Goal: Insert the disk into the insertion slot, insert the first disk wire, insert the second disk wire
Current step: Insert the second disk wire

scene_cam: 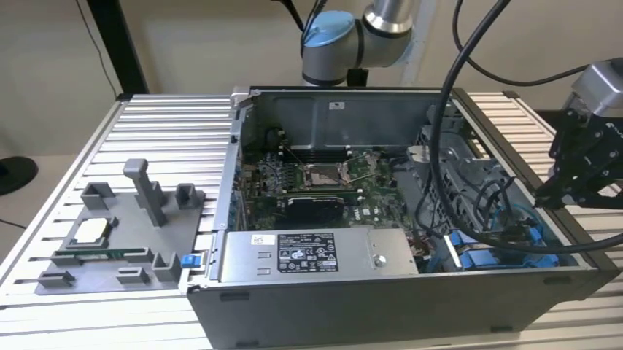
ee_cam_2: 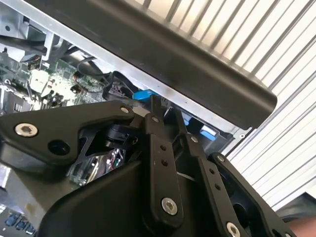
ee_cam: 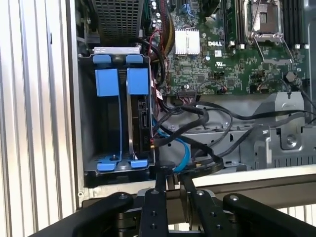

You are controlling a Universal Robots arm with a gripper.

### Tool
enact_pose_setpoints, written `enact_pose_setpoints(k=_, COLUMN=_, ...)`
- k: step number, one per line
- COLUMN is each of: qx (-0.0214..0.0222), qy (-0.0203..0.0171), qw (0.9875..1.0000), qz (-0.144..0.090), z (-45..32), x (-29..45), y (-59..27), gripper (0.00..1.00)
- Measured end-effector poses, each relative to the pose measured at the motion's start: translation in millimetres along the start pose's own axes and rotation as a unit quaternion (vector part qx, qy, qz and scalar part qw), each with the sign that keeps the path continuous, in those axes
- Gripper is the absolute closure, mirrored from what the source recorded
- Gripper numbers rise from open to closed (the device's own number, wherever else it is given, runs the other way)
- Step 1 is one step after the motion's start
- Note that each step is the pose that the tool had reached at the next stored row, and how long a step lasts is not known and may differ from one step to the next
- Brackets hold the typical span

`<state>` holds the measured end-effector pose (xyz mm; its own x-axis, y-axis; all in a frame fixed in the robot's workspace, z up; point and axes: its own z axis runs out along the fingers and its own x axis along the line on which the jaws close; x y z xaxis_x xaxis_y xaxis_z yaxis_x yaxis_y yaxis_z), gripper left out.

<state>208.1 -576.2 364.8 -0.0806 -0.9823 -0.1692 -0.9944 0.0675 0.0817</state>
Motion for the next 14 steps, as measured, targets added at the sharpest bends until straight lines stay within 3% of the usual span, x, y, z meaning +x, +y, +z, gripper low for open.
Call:
enact_pose_setpoints(k=2, qx=-0.0002, qy=-0.0035, qw=1.0000, qz=0.000, z=2.2, x=0.4, y=-0.2, gripper=0.00)
enact_pose_setpoints(k=3, qx=-0.0006, qy=-0.0079, qw=1.0000, qz=-0.001, z=2.6, x=0.5, y=-0.2, gripper=1.00)
enact_pose_setpoints(k=5, qx=-0.0018, qy=-0.0229, qw=0.9997, qz=-0.002, z=2.4, x=0.6, y=2.0, gripper=1.00)
enact_pose_setpoints(k=8, qx=-0.0031, qy=-0.0398, qw=0.9992, qz=-0.002, z=0.0, x=0.7, y=9.8, gripper=1.00)
enact_pose_setpoints(k=10, qx=-0.0038, qy=-0.0486, qw=0.9988, qz=-0.003, z=-2.9, x=0.7, y=16.6, gripper=1.00)
enact_pose_setpoints(k=14, qx=-0.0049, qy=-0.0624, qw=0.9980, qz=-0.004, z=-10.9, x=0.6, y=29.5, gripper=1.00)
